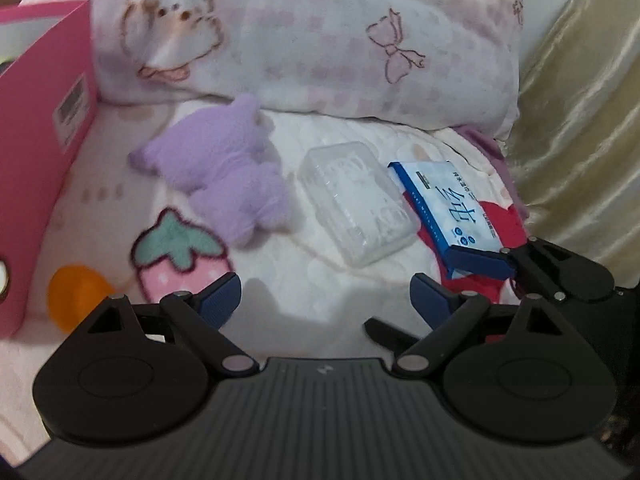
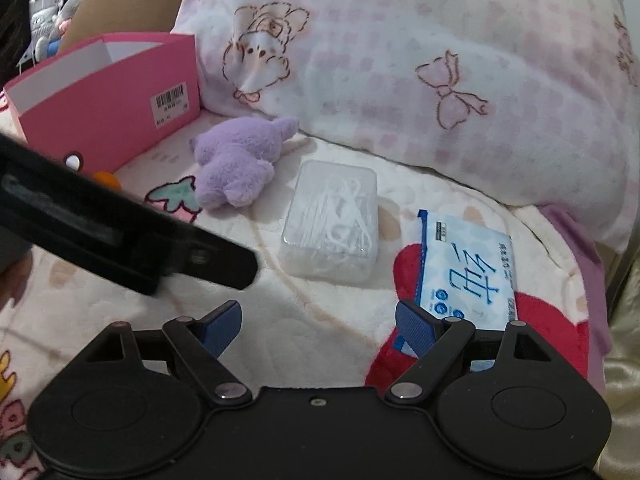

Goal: Organize objects
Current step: 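Close the left gripper on the clear plastic box, then lift the clear box with the left gripper over the pink box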

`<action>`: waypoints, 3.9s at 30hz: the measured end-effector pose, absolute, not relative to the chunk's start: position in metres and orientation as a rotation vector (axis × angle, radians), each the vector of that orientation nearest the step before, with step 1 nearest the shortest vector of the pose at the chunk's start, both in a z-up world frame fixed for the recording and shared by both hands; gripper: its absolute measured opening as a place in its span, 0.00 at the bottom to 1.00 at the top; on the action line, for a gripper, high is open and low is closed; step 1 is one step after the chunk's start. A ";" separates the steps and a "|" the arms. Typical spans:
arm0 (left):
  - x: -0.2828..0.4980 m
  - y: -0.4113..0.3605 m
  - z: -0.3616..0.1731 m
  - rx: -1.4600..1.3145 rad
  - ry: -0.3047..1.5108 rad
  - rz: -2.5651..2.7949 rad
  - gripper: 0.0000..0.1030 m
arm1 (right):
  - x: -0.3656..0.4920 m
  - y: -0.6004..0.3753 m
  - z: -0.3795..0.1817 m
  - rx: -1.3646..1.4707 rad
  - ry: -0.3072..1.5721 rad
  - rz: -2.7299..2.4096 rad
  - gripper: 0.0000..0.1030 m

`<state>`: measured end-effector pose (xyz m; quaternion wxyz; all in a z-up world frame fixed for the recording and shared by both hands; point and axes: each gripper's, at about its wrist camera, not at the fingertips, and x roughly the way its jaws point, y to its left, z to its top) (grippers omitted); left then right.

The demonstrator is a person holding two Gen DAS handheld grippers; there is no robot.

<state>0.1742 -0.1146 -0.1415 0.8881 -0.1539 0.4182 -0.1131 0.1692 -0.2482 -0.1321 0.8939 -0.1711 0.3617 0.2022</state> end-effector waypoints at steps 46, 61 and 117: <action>0.152 -0.085 -0.151 -0.613 1.098 -0.403 0.38 | 0.145 -0.245 -0.123 -0.067 0.931 0.587 0.79; 0.159 -0.081 -0.162 -0.593 1.008 -0.331 0.41 | 0.149 -0.233 -0.137 -0.061 0.960 0.486 0.78; 0.046 -0.024 -0.073 -0.610 1.045 -0.280 0.37 | 0.050 -0.163 -0.055 -0.213 0.905 0.538 0.63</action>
